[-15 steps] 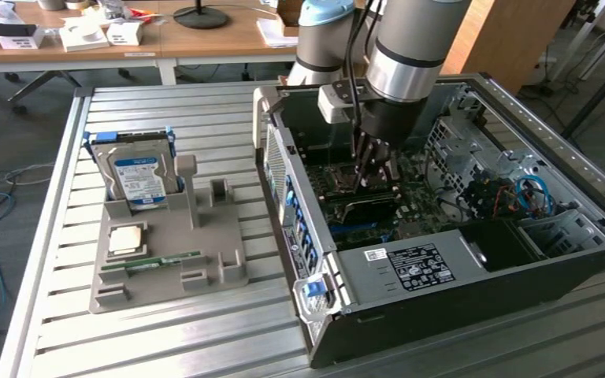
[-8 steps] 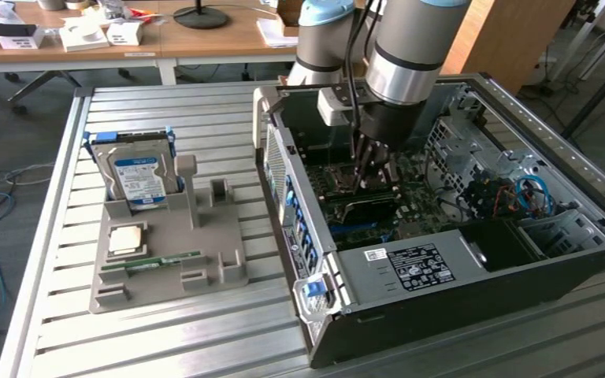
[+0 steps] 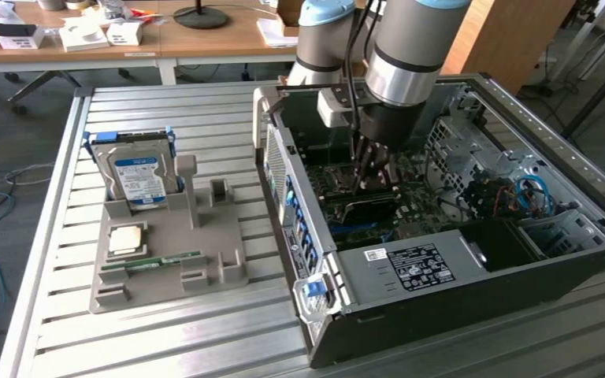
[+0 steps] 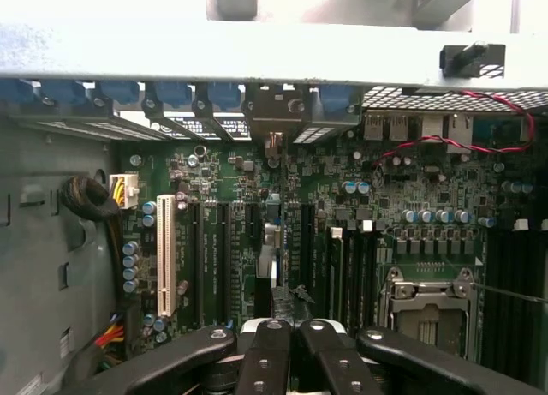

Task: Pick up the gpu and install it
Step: 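Press down on the gpu until it lock into place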

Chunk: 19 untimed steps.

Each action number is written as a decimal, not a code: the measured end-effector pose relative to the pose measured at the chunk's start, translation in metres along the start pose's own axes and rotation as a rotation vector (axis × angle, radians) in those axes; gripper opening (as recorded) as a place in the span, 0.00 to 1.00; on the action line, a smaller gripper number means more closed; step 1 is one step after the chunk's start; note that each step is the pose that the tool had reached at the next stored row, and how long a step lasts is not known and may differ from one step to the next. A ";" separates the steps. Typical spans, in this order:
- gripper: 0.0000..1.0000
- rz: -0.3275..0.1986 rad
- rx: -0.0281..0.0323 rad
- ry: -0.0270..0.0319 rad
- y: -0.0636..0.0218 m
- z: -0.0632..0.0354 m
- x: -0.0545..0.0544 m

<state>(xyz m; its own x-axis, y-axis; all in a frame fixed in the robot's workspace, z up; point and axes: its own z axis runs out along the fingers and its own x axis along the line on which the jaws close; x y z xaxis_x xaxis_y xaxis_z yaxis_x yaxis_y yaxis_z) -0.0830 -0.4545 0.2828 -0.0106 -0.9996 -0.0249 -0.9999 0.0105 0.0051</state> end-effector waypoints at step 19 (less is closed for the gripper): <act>0.11 0.000 -0.0001 0.0001 0.0002 0.0071 0.000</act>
<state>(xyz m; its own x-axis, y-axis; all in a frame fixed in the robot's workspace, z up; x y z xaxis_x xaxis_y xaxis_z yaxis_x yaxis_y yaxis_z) -0.0832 -0.4545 0.2757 -0.0106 -0.9996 -0.0248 -0.9999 0.0105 0.0052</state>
